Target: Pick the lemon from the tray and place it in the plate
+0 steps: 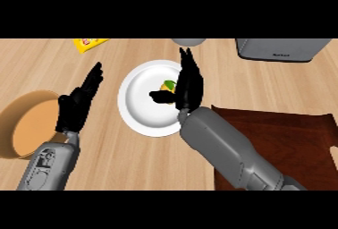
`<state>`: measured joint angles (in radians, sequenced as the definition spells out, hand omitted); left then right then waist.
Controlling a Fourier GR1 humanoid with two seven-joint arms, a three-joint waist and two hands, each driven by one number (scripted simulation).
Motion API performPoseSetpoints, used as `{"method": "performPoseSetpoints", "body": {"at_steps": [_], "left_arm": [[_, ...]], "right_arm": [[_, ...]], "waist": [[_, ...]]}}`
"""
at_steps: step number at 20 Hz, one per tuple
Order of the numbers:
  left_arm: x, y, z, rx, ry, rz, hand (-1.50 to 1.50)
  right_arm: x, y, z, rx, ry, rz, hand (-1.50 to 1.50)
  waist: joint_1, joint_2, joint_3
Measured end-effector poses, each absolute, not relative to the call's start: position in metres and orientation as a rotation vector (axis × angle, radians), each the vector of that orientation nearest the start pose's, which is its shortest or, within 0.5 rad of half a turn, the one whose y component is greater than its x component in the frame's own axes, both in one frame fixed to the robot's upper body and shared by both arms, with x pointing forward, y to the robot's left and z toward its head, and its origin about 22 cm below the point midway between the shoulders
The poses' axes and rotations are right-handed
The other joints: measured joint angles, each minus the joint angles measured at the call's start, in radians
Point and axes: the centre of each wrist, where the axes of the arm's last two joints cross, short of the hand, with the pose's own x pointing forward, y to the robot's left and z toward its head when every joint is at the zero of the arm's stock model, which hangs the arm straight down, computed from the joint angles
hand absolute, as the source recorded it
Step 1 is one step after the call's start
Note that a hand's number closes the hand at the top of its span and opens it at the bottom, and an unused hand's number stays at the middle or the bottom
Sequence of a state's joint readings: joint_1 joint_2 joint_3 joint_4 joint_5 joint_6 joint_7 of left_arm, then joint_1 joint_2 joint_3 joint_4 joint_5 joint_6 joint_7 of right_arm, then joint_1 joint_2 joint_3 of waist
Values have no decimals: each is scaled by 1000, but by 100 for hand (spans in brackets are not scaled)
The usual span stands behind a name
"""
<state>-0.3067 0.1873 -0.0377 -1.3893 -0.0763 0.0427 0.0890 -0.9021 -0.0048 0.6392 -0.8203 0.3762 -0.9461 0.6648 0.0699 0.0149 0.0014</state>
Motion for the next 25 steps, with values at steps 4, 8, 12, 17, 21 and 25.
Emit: {"method": "performPoseSetpoints", "body": {"at_steps": [4, 8, 12, 17, 21, 25], "left_arm": [[309, 244, 39, 198, -1570, -245, 0], [306, 254, 34, 218, -1557, -218, 0], [304, 261, 37, 226, -1555, -206, 0], [295, 262, 37, 220, -1550, -210, 0], [299, 259, 35, 217, -1550, -211, 0], [301, 254, 39, 216, -1553, -214, 0]], "right_arm": [[353, -31, 44, -726, -1540, 108, -150], [341, -53, 36, -717, -1551, 5, -150], [316, -86, 30, -700, -1553, -58, -150], [285, -131, 29, -697, -1549, -83, -150], [266, -160, 33, -693, -1549, -87, -150], [256, -182, 26, -689, -1550, -100, -150]], "waist": [[-39, -10, 0], [-69, -17, -1], [-82, -20, -1], [-79, -19, -1], [-78, -17, -1], [-74, -16, -1]]}}
